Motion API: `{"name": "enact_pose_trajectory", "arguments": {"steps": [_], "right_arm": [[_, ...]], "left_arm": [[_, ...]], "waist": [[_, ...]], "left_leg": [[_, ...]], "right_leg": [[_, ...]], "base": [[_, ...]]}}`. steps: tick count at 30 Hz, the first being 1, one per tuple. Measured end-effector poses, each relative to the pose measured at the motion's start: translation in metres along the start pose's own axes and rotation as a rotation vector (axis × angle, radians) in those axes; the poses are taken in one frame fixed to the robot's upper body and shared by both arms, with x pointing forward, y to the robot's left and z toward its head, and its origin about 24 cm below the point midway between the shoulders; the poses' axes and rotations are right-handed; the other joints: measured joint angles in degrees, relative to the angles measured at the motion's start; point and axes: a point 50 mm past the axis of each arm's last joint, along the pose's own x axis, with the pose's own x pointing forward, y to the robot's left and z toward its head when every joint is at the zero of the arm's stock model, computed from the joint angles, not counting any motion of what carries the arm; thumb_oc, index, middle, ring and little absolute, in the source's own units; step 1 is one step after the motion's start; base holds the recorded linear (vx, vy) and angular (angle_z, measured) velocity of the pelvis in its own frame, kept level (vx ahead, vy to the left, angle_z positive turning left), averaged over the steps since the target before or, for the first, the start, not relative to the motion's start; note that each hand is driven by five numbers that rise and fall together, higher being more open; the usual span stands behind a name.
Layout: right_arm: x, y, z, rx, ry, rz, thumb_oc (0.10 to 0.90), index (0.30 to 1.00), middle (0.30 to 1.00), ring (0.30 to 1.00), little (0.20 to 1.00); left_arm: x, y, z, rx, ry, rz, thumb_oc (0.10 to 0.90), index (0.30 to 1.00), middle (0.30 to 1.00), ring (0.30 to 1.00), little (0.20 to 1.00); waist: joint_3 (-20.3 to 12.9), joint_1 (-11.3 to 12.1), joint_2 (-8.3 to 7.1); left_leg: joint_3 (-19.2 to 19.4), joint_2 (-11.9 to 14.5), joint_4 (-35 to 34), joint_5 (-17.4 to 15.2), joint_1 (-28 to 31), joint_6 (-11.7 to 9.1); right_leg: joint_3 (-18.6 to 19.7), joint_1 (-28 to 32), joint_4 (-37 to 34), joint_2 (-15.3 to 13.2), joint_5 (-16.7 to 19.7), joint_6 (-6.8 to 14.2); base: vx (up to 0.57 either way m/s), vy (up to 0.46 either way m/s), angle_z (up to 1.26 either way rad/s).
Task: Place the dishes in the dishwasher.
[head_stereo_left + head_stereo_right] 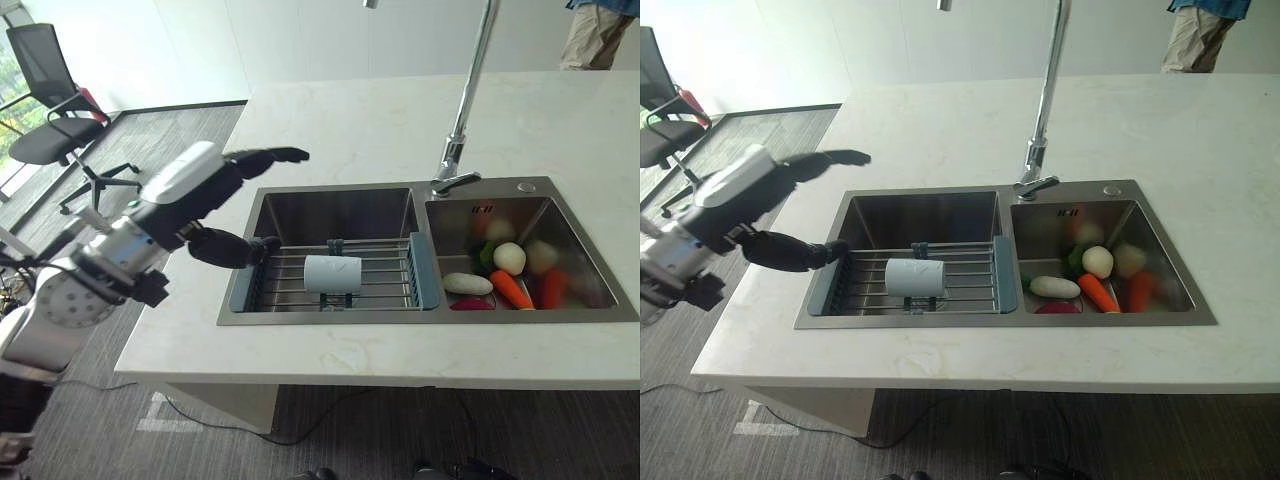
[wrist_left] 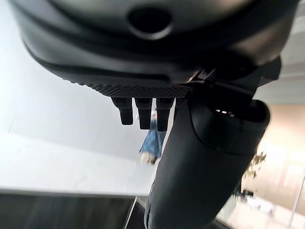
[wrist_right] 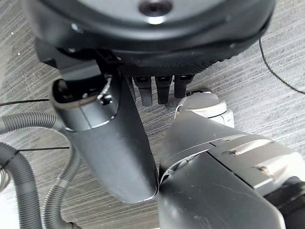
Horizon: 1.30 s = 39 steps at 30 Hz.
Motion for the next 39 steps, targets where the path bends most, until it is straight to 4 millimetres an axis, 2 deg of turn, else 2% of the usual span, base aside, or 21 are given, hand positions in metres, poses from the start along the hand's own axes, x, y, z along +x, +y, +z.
{"name": "enact_pose_trajectory", "arguments": {"steps": [4, 12, 18, 23, 31, 35, 39], "right_arm": [[0.000, 0.001, 0.002, -0.006, -0.017, 0.009, 0.800, 0.900, 0.900, 0.900, 0.900], [-0.001, -0.001, 0.002, 0.041, -0.032, 0.009, 0.800, 0.900, 0.900, 0.900, 0.900], [-0.001, -0.001, 0.003, 0.048, -0.045, 0.011, 0.800, 0.900, 0.900, 0.900, 0.900], [-0.001, -0.001, 0.001, 0.066, -0.055, 0.015, 0.800, 0.900, 0.900, 0.900, 0.900], [0.000, 0.004, 0.012, 0.067, -0.100, 0.038, 0.800, 0.900, 0.900, 0.900, 0.900], [0.000, 0.003, 0.012, 0.087, -0.108, 0.036, 0.800, 0.900, 0.900, 0.900, 0.900], [-0.003, -0.004, 0.022, 0.084, -0.150, 0.029, 0.800, 0.900, 0.900, 0.900, 0.900]], "left_arm": [[0.014, -0.002, -0.010, -0.072, 0.088, -0.122, 0.800, 0.900, 0.900, 0.900, 0.900], [0.013, -0.029, -0.033, -0.218, 0.242, -0.290, 0.800, 0.900, 0.900, 0.900, 0.900], [0.014, -0.033, -0.035, -0.242, 0.249, -0.288, 0.800, 0.900, 0.900, 0.900, 0.900], [0.019, -0.050, -0.038, -0.309, 0.243, -0.292, 0.800, 0.900, 0.900, 0.900, 0.900], [0.011, -0.052, -0.054, -0.319, 0.325, -0.248, 0.800, 0.900, 0.900, 0.900, 0.900], [0.008, -0.054, -0.060, -0.288, 0.359, -0.241, 0.800, 0.900, 0.900, 0.900, 0.900], [0.014, -0.060, -0.058, -0.265, 0.350, -0.206, 0.800, 0.900, 0.900, 0.900, 0.900]], "waist": [[-0.18, -0.90, 0.32], [-0.09, -1.96, 1.41], [-0.03, -2.42, 1.54], [0.20, -2.64, 1.38], [3.34, -4.38, 0.82], [4.21, -4.99, 1.17], [5.80, -6.01, 2.98]], "left_leg": [[1.39, 0.05, -0.20, -0.02, 0.29, 0.00], [2.80, -0.12, -0.20, -0.01, -0.63, 0.22], [3.53, -0.13, -0.34, 0.04, -0.63, 0.30], [4.11, -0.27, -1.07, 0.16, -0.60, 0.44], [5.47, -0.31, -1.25, 0.26, -0.51, 0.58], [6.25, -0.69, -2.42, 0.34, 0.40, 0.69], [6.85, -1.64, -3.25, 0.55, 0.46, 0.95]], "right_leg": [[1.53, -0.51, -0.13, 0.02, 0.45, 0.05], [3.12, -1.91, -1.08, -0.06, 1.99, 0.25], [3.64, -2.39, -1.07, -0.06, 2.36, 0.41], [4.25, -2.89, -1.24, -0.08, 2.46, 0.49], [5.57, -3.60, -1.12, -0.02, 2.90, 0.63], [6.34, -3.58, -1.71, -0.13, 3.00, 0.76], [6.94, -3.76, -2.15, -0.87, 3.48, 1.48]], "base": [[0.00, -0.025, -0.17], [-0.03, 0.002, -0.11], [-0.04, -0.006, -0.05], [-0.02, -0.012, -0.05], [-0.01, -0.002, -0.07], [0.02, 0.008, -0.08], [-0.01, 0.042, -0.07]]}}
